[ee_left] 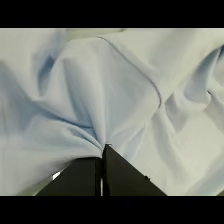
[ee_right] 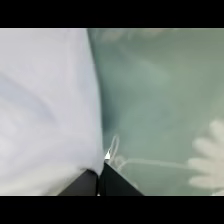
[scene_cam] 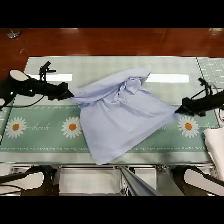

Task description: Fold the shirts.

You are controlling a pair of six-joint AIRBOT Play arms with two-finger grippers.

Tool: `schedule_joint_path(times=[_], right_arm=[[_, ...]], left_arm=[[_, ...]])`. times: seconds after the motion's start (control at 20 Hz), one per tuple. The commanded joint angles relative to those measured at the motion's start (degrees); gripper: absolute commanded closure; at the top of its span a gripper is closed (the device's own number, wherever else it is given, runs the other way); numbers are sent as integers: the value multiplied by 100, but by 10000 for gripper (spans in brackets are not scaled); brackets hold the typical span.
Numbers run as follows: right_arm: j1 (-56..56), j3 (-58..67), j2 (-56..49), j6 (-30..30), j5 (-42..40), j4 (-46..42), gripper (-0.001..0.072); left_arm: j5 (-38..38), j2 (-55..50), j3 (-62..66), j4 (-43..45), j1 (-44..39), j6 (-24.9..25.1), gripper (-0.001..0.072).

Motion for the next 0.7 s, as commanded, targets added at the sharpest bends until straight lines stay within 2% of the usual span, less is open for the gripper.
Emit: schedule_joint_path(times=[0.0, 0.15, 0.35, 0.55, 0.6, 0.65], right_arm=[[-146, 1561, -907, 197, 81, -57, 695], [-72, 3182, -1912, 428, 197, 175, 695], [166, 5023, -3049, 651, 55, 822, 695], [566, 5641, -3681, 1003, -299, 1012, 694], [645, 5641, -3766, 1034, -278, 1001, 670], [675, 5641, -3812, 1137, -214, 999, 456]], left_arm=[[118, 1108, -1091, -302, -140, 151, 686], [-94, 1928, -1943, -308, -605, -234, 686], [144, 2398, -2756, -326, -1532, -780, 685], [1134, 2216, -2894, -402, -2087, -885, 685], [1357, 2181, -2868, -426, -2044, -885, 685], [1556, 2155, -2802, -428, -1873, -885, 685]])
